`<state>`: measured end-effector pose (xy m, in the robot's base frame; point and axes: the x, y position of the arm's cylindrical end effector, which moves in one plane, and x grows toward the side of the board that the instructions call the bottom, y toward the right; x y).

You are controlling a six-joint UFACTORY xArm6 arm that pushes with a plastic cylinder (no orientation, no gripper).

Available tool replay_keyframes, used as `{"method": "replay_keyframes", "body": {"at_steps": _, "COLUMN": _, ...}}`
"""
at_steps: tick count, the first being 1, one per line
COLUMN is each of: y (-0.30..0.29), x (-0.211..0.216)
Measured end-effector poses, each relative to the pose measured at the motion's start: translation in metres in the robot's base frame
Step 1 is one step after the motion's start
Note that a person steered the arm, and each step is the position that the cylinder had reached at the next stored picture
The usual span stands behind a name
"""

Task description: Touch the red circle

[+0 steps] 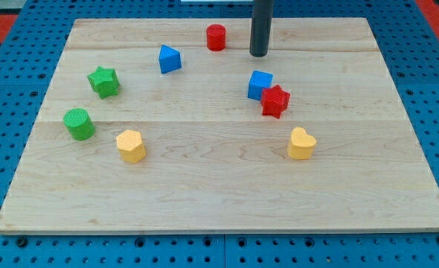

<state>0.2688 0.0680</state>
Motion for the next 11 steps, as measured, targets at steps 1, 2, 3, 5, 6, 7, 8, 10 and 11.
{"method": "replay_keyframes", "body": {"at_steps": 1, "y": -0.005, "x": -0.076}}
{"method": "replay_keyframes", "body": {"at_steps": 2, "y": -0.082, "x": -0.073}}
{"method": "replay_keyframes", "body": {"at_steps": 3, "y": -0.056, "x": -0.053}}
{"method": "replay_keyframes", "body": {"at_steps": 5, "y": 0.017, "x": -0.051}}
{"method": "replay_keyframes", "body": {"at_steps": 6, "y": -0.028, "x": -0.076}}
{"method": "replay_keyframes", "body": {"at_steps": 7, "y": -0.069, "x": -0.072}}
{"method": "replay_keyframes", "body": {"at_steps": 8, "y": -0.043, "x": -0.052}}
{"method": "replay_keyframes", "body": {"at_steps": 10, "y": -0.073, "x": -0.077}}
{"method": "replay_keyframes", "body": {"at_steps": 11, "y": -0.095, "x": -0.049}}
